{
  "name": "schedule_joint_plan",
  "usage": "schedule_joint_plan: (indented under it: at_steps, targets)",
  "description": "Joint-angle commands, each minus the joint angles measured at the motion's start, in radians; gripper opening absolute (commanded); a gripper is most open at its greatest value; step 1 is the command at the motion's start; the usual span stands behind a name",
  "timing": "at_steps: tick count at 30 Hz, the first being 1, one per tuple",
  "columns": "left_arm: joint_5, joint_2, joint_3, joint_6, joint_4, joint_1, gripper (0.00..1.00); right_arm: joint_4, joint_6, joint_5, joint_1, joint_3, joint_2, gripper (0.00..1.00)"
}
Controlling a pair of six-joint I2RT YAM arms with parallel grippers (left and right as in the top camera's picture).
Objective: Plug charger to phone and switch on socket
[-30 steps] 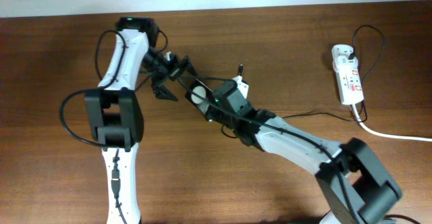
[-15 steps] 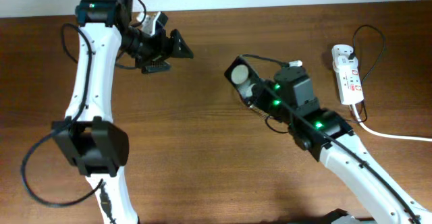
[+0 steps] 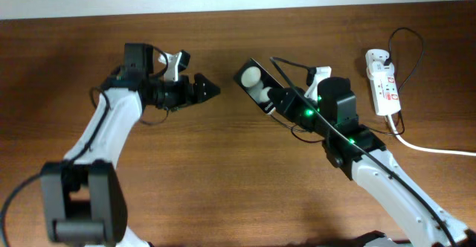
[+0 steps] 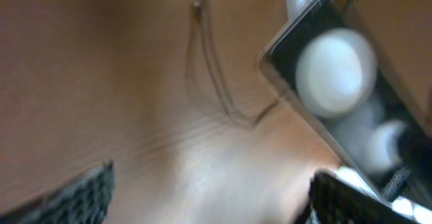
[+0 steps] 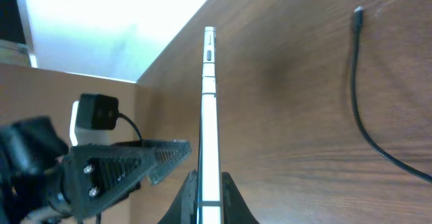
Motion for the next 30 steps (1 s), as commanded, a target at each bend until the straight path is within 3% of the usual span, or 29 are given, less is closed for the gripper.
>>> schedule_joint_plan:
  at_steps: [1, 5, 8, 18, 23, 30]
  targets:
    - [0.074, -0.077, -0.207, -0.316, 0.290, -0.022, 0.99, 0.140, 0.095, -0.114, -0.004, 0.003, 0.105, 0.04]
    - [0.060, -0.077, -0.387, -0.568, 0.726, -0.080, 0.99, 0.338, 0.210, -0.142, 0.030, 0.003, 0.232, 0.04]
    - [-0.013, -0.077, -0.432, -0.673, 0.865, -0.132, 0.99, 0.463, 0.267, -0.132, 0.076, 0.003, 0.300, 0.04]
    - [-0.134, -0.077, -0.433, -0.916, 1.103, -0.170, 0.99, 0.521, 0.298, -0.114, 0.134, 0.003, 0.338, 0.04]
    - [-0.192, -0.077, -0.433, -0.970, 1.131, -0.170, 1.00, 0.521, 0.298, -0.111, 0.134, 0.003, 0.338, 0.04]
    - [-0.229, -0.077, -0.433, -1.011, 1.147, -0.167, 0.78, 0.521, 0.303, -0.062, 0.133, 0.003, 0.338, 0.04]
